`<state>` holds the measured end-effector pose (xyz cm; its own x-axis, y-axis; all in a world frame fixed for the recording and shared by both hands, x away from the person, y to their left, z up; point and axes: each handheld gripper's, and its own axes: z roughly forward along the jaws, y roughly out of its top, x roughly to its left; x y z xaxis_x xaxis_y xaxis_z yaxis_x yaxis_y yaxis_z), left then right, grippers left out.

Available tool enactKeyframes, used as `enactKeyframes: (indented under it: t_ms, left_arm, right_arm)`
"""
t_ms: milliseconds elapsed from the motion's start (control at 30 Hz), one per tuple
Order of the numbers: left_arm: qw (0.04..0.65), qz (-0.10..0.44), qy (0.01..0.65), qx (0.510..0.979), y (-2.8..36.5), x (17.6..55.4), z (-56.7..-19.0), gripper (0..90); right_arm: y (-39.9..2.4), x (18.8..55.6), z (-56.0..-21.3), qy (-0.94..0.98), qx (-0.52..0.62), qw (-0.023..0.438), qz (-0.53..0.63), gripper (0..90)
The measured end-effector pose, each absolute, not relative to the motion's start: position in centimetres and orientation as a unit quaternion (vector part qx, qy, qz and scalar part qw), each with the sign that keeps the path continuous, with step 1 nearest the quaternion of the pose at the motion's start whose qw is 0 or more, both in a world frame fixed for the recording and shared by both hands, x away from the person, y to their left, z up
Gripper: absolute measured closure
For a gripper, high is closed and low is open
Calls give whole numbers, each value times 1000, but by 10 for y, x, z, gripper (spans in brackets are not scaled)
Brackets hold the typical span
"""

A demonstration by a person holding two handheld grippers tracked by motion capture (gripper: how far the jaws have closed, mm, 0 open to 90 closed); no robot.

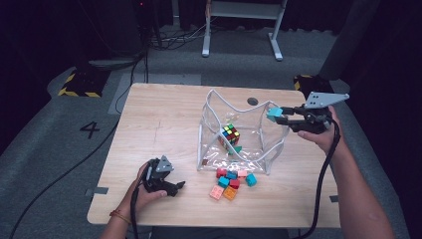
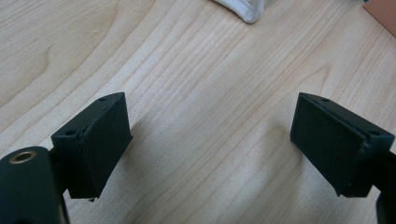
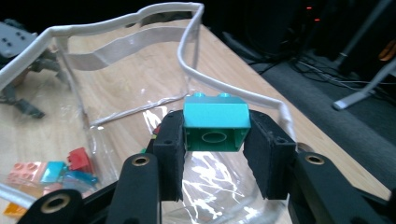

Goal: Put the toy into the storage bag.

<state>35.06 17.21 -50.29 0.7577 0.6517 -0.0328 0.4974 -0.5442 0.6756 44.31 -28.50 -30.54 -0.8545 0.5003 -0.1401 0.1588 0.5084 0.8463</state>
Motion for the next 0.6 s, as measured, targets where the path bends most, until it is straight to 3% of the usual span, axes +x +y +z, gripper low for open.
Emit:
enactKeyframes:
  t_ms: [600]
  left_arm:
    - [345, 112, 330, 872, 172, 351, -503, 122]
  right_arm:
    - [-236, 478, -318, 908, 146, 147, 365, 593]
